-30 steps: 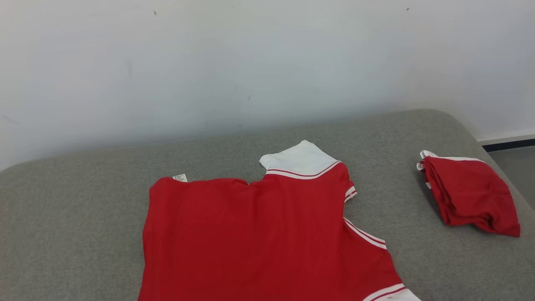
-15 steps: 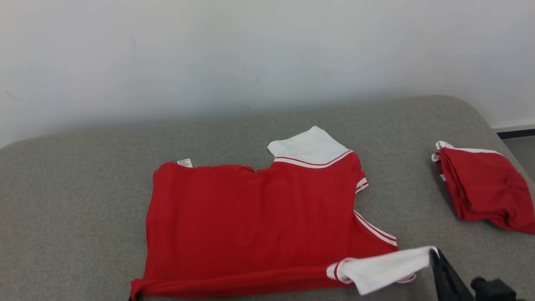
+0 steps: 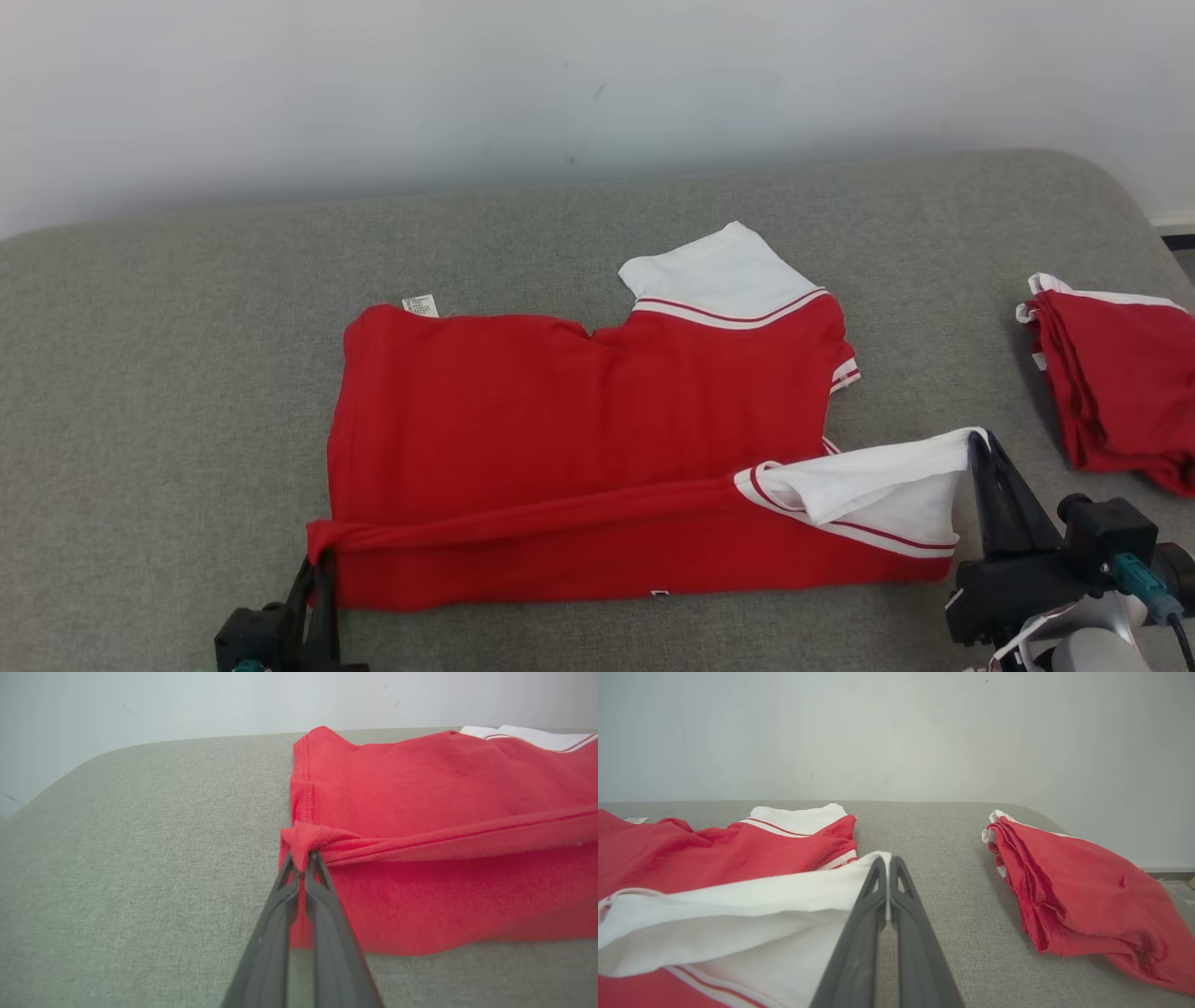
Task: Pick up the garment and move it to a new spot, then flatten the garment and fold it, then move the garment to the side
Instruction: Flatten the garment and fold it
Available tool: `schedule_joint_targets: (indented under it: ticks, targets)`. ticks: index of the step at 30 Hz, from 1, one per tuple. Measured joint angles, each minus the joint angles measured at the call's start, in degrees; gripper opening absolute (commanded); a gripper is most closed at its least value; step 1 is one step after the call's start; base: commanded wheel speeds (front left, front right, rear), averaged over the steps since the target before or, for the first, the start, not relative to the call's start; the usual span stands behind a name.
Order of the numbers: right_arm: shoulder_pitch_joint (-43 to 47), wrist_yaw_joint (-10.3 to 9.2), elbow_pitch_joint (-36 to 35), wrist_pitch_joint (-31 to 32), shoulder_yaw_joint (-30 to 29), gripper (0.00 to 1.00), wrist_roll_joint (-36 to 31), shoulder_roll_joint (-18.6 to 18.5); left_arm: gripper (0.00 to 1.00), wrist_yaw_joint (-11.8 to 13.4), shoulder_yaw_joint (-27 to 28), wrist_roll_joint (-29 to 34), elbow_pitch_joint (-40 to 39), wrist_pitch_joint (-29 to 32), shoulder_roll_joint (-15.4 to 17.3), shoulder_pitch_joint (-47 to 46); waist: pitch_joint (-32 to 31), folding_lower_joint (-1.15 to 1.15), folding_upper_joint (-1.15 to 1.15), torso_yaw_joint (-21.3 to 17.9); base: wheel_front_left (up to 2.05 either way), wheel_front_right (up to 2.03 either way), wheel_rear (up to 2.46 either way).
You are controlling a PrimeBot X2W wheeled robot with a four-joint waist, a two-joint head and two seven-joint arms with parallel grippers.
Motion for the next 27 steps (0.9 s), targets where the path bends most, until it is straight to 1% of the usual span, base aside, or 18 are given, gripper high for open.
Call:
schedule_joint_targets:
  ticks: [14, 20, 21, 22, 23, 24, 25, 27]
  targets:
    - [-7.83, 0.0, 3.34, 0.0, 1.1, 0.0, -1.87, -0.54, 0.0, 0.65, -0.19, 0.47, 0.97, 0.0, 0.0, -6.2, 4.54, 0.0, 0.0, 2.12, 0.0, 0.0, 0.0]
    - [-10.69, 0.0, 6.54, -0.01, 0.87, 0.0, -3.39, -0.74, 0.0, 0.04, -1.55, 1.27, 1.26, 0.0, 0.08, -8.32, 5.79, -0.01, 0.0, 2.57, 0.0, 0.0, 0.0]
    - [-10.81, 0.0, 7.25, -0.01, 0.49, 0.0, -3.6, -0.68, 0.11, -0.01, -1.76, 1.35, 1.29, 0.0, 0.07, -8.34, 5.82, -0.01, 0.0, 2.62, 0.0, 0.0, 0.0]
    - [-10.87, 0.0, 8.02, -0.01, -0.05, 0.0, -3.64, -0.62, 0.49, -0.05, -1.97, 1.4, 1.25, 0.0, 0.07, -8.39, 5.81, -0.01, 0.0, 2.66, 0.0, 0.0, 0.0]
    - [-10.88, 0.0, 8.62, 0.0, -0.87, 0.11, -3.78, -0.46, 1.0, -0.12, -2.14, 1.41, 1.2, 0.0, 0.05, -8.5, 5.77, -0.01, 0.0, 2.66, 0.0, 0.0, 0.0]
    - [-10.91, 0.0, 9.32, -0.01, -1.77, 0.8, -4.22, -0.34, 1.0, -0.12, -2.25, 1.42, 1.22, 0.0, 0.07, -8.66, 5.71, -0.01, 0.0, 2.66, 0.0, 0.0, 0.0]
    - [-10.92, 0.0, 9.84, 0.0, -2.45, 1.0, -4.49, -0.14, 1.0, -0.11, -2.26, 1.41, 1.07, 0.0, 0.02, -8.68, 5.61, -0.01, 0.0, 2.64, 0.0, 0.0, 0.0]
    - [-10.83, 0.0, 9.51, 0.0, -3.71, 1.0, -5.13, 0.45, 1.0, -0.04, -1.97, 1.16, 0.21, 0.0, 0.08, -8.23, 5.43, -0.01, 0.0, 2.49, 0.0, 0.0, 0.0]
